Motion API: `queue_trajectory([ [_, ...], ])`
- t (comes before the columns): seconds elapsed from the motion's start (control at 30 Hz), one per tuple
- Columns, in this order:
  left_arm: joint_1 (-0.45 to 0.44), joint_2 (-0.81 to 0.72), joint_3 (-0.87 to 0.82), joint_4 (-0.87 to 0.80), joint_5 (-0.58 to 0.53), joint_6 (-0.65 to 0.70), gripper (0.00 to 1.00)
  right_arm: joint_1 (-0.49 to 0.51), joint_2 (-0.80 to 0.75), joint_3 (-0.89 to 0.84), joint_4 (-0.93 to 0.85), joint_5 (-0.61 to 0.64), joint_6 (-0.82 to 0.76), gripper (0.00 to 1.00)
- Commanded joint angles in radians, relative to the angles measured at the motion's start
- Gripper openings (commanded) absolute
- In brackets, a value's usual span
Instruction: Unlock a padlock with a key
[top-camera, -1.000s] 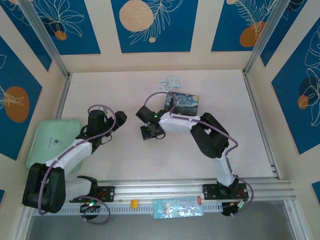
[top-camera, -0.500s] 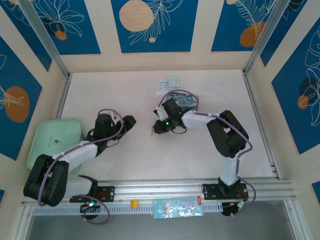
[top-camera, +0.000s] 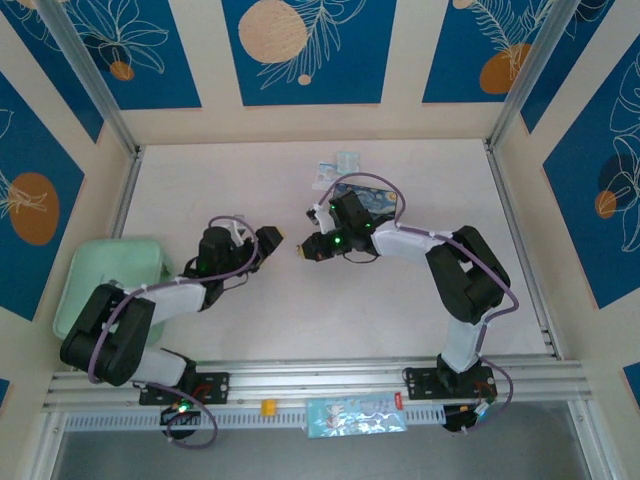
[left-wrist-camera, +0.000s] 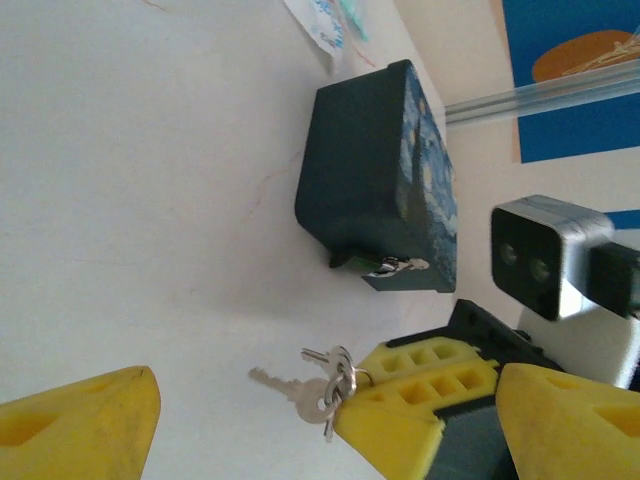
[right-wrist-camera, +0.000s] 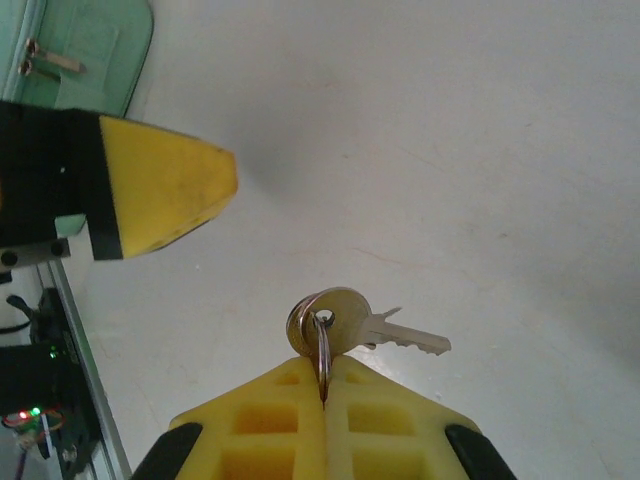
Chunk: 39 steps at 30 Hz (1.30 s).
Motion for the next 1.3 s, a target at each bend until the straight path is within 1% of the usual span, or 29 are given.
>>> queue_trajectory([
  [0.0, -0.014, 0.012, -0.017, 0.086, -0.021, -0.064, 0.87, -0.017, -0.017, 0.052, -0.065, 0.031, 0.181, 0.0],
  [0.13, -0.053, 0.021, -0.03, 0.108, -0.148, -0.191, 0.87, 0.007, -0.045, 0.023, -0.019, 0.08, 0.354, 0.0],
  [0.23, -0.085, 0.035, -0.013, 0.115, -0.196, -0.292, 0.87, 0.025, -0.053, -0.007, 0.06, 0.102, 0.445, 0.0],
  [0.37, -0.104, 0.062, 0.0, 0.147, -0.225, -0.456, 0.88, 0.053, -0.057, -0.022, 0.135, 0.132, 0.489, 0.0],
  [0.5, -0.113, 0.077, -0.002, 0.191, -0.247, -0.56, 0.9, 0.071, -0.07, -0.023, 0.17, 0.149, 0.486, 0.0],
  [0.67, -0.124, 0.089, 0.004, 0.213, -0.256, -0.627, 0.9, 0.084, -0.057, -0.01, 0.188, 0.131, 0.483, 0.0],
  [0.83, -0.132, 0.148, 0.016, 0.301, -0.233, -0.698, 0.9, 0.093, -0.051, -0.026, 0.274, 0.105, 0.505, 0.0],
  [1.03, -0.147, 0.226, 0.029, 0.383, -0.218, -0.748, 0.9, 0.119, -0.069, -0.011, 0.264, 0.121, 0.451, 0.0],
  [1.17, -0.147, 0.26, 0.019, 0.466, -0.238, -0.768, 0.86, 0.122, -0.054, -0.019, 0.257, 0.103, 0.47, 0.0],
  [1.27, -0.147, 0.259, 0.017, 0.464, -0.24, -0.769, 0.85, 0.121, -0.05, -0.04, 0.263, 0.101, 0.484, 0.0],
])
